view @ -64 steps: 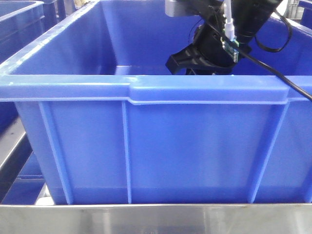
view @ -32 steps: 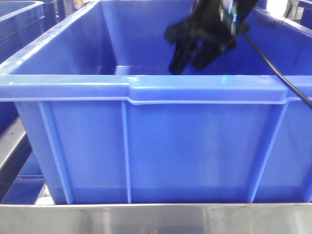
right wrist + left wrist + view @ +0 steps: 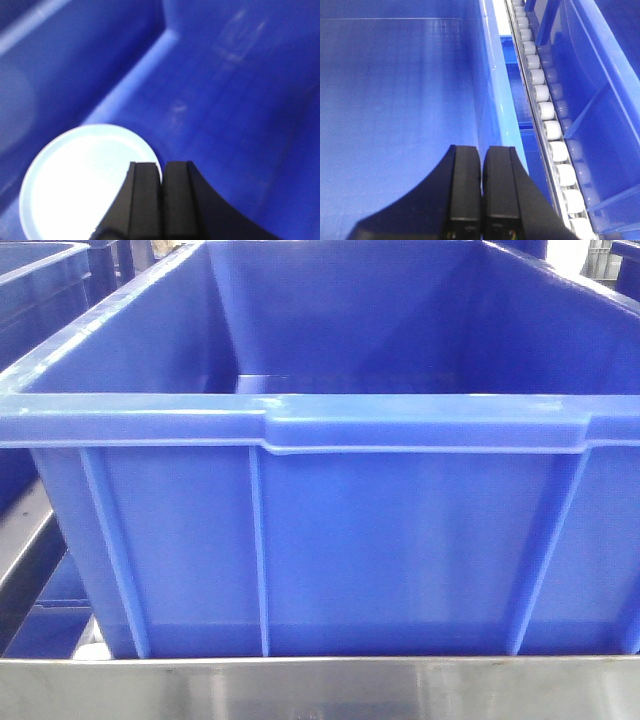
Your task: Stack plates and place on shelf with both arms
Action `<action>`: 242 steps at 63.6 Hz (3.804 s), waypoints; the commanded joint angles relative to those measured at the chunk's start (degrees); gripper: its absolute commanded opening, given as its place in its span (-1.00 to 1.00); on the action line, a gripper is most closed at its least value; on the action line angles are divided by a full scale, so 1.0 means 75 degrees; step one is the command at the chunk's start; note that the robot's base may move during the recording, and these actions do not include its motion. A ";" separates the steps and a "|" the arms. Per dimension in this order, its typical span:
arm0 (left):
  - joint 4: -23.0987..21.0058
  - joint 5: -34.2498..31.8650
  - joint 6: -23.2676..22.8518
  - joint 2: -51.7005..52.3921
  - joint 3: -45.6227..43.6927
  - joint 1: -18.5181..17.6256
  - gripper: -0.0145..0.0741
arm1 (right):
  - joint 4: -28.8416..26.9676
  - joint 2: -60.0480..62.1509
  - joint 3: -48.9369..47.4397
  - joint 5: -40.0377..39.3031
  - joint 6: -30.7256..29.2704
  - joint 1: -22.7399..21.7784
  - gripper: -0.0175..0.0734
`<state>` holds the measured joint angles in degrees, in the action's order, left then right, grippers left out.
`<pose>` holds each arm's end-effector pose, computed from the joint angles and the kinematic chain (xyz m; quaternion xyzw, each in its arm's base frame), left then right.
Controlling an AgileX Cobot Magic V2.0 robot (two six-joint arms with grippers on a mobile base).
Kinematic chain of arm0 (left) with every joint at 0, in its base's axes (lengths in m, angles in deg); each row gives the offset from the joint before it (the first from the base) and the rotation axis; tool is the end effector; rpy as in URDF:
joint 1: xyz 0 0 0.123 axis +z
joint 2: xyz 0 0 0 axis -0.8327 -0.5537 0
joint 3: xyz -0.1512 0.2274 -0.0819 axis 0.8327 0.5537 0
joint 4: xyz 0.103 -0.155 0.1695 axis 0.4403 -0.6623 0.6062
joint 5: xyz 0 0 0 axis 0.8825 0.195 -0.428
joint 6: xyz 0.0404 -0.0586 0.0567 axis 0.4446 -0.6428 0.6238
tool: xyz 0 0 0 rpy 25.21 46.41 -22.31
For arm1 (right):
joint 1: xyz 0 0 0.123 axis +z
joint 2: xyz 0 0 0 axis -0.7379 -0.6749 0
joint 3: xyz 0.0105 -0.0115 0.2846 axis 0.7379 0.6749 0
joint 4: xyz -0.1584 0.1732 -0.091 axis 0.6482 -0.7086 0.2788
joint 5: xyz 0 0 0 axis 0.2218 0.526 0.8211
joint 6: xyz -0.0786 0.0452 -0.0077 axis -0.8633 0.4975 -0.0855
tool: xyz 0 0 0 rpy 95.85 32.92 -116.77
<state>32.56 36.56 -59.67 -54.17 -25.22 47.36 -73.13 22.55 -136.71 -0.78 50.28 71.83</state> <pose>0.0986 -0.0157 0.3137 0.0343 0.8504 -0.0613 0.5214 0.2155 0.1056 0.3571 -0.2248 0.8066 0.1320 0.5304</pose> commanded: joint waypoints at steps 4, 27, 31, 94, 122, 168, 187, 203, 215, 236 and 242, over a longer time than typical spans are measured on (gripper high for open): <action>0.0000 -0.0605 -0.0080 -0.0066 -0.0221 0.0001 -0.48 | -0.0222 0.1547 0.0744 -0.1093 0.0025 0.0005 -0.49; 0.0000 -0.0571 -0.0080 -0.0066 -0.0221 0.0001 -0.48 | -0.0376 0.5138 0.3243 -0.1942 0.0025 0.0005 -0.49; 0.0000 -0.0571 -0.0080 -0.0066 -0.0221 0.0001 -0.48 | -0.0378 0.5706 0.3630 -0.1995 0.0025 0.0005 -0.49; 0.0000 -0.0557 -0.0080 -0.0066 -0.0221 0.0001 -0.48 | -0.0145 0.6646 0.4189 -0.1879 0.0524 -0.0358 -0.49; 0.0000 -0.0557 -0.0080 -0.0066 -0.0221 0.0001 -0.48 | 0.0898 0.8260 0.6056 -0.2180 0.1952 -0.3154 -0.49; 0.0000 -0.0557 -0.0080 -0.0066 -0.0221 0.0001 -0.48 | 0.0904 0.8615 0.7196 -0.2963 0.2365 -0.3323 -0.49; 0.0000 -0.0557 -0.0080 -0.0066 -0.0221 0.0001 -0.48 | 0.0904 0.8615 0.7196 -0.2963 0.2365 -0.3323 -0.49; 0.0000 -0.0534 -0.0080 -0.0066 -0.0154 0.0001 -0.48 | 0.0904 0.8615 0.7196 -0.2963 0.2365 -0.3323 -0.49; 0.0040 -0.1126 -0.0080 0.0540 0.0436 0.0001 -0.48 | 0.0904 0.8615 0.7196 -0.2963 0.2365 -0.3323 -0.49; 0.0040 -0.3447 -0.0013 0.3021 0.3001 0.0578 -0.48 | 0.0904 0.8615 0.7196 -0.2963 0.2365 -0.3323 -0.49; 0.0184 -0.3830 0.0149 0.3813 0.3654 0.0826 -0.48 | 0.0904 0.8615 0.7196 -0.2963 0.2365 -0.3323 -0.49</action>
<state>33.13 15.89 -59.53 -28.71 0.58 52.35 -66.82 85.84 -81.85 -17.67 68.10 47.40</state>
